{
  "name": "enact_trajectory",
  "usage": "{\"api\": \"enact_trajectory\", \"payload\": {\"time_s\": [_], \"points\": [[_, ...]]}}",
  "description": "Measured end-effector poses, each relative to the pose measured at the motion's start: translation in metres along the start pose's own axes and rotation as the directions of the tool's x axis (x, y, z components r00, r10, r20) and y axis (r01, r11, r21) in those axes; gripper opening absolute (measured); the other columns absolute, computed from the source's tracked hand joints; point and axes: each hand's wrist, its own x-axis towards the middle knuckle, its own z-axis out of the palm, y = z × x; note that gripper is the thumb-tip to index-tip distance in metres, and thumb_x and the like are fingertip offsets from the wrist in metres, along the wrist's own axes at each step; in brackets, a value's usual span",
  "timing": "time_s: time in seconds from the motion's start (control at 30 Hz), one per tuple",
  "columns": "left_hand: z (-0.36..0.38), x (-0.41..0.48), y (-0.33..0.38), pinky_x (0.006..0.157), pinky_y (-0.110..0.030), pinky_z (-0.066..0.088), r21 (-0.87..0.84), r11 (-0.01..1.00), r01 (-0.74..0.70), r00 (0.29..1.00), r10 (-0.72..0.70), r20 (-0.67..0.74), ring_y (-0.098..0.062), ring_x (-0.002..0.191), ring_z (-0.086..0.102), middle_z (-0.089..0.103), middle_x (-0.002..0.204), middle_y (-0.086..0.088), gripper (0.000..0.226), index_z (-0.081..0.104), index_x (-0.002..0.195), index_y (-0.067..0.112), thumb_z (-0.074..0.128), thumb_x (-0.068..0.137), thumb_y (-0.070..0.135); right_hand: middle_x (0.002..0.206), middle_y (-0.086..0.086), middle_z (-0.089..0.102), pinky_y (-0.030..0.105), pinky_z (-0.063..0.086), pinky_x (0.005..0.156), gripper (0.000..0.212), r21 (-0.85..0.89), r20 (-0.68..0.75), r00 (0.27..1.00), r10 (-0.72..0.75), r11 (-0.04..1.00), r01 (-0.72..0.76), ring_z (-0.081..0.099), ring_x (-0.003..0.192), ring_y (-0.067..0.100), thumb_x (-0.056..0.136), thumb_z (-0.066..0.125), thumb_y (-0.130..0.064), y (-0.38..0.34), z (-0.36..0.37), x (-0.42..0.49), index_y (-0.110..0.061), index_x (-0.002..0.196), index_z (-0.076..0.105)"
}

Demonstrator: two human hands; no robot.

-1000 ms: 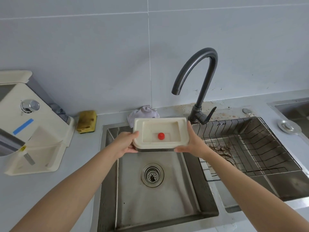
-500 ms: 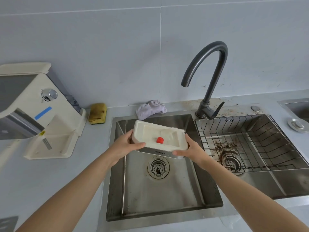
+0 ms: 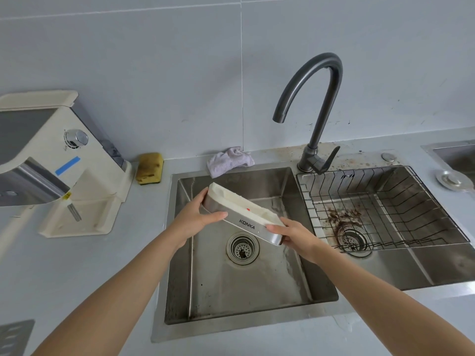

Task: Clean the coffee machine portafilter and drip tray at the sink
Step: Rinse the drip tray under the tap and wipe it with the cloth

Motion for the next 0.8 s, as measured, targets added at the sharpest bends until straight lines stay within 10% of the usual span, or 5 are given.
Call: {"api": "enact_trajectory", "payload": {"time_s": [0.13, 0.33, 0.8], "points": [[0.001, 0.001, 0.003, 0.097, -0.024, 0.031, -0.001, 1.000, 0.001, 1.000, -0.001, -0.023, -0.006, 0.114, 0.042, 0.045, 0.129, 0.010, 0.076, 0.027, 0.144, 0.027, 0.068, 0.080, 0.034, 0.096, -0.001, 0.065, 0.022, 0.044, 0.086, 0.029, 0.039, 0.016, 0.997, 0.072, 0.997, -0.073, 0.059, 0.089, 0.012, 0.084, 0.060, -0.035, 0.004, 0.001, -0.002, -0.017, 0.106, 0.061], [0.007, 0.002, 0.009, 0.074, -0.020, 0.040, 0.049, 0.999, 0.014, 0.996, -0.009, -0.090, -0.010, 0.097, 0.057, 0.060, 0.104, 0.008, 0.036, 0.053, 0.114, 0.024, 0.062, 0.083, 0.041, 0.119, 0.014, 0.058, 0.037, 0.040, 0.101, 0.061, 0.016, -0.056, 0.977, 0.205, 0.979, -0.205, 0.056, 0.111, 0.027, 0.076, 0.051, -0.059, 0.004, 0.010, -0.002, -0.012, 0.116, 0.051], [0.017, 0.010, -0.003, 0.087, -0.033, 0.044, 0.190, 0.960, 0.208, 0.972, -0.180, -0.153, -0.023, 0.105, 0.057, 0.062, 0.113, -0.005, 0.076, 0.060, 0.113, 0.011, 0.053, 0.067, 0.072, 0.100, 0.013, 0.067, 0.036, 0.051, 0.089, 0.062, -0.098, -0.198, 0.940, 0.278, 0.948, -0.302, 0.063, 0.099, 0.028, 0.081, 0.034, -0.071, -0.002, 0.015, -0.012, -0.016, 0.085, 0.062]]}}
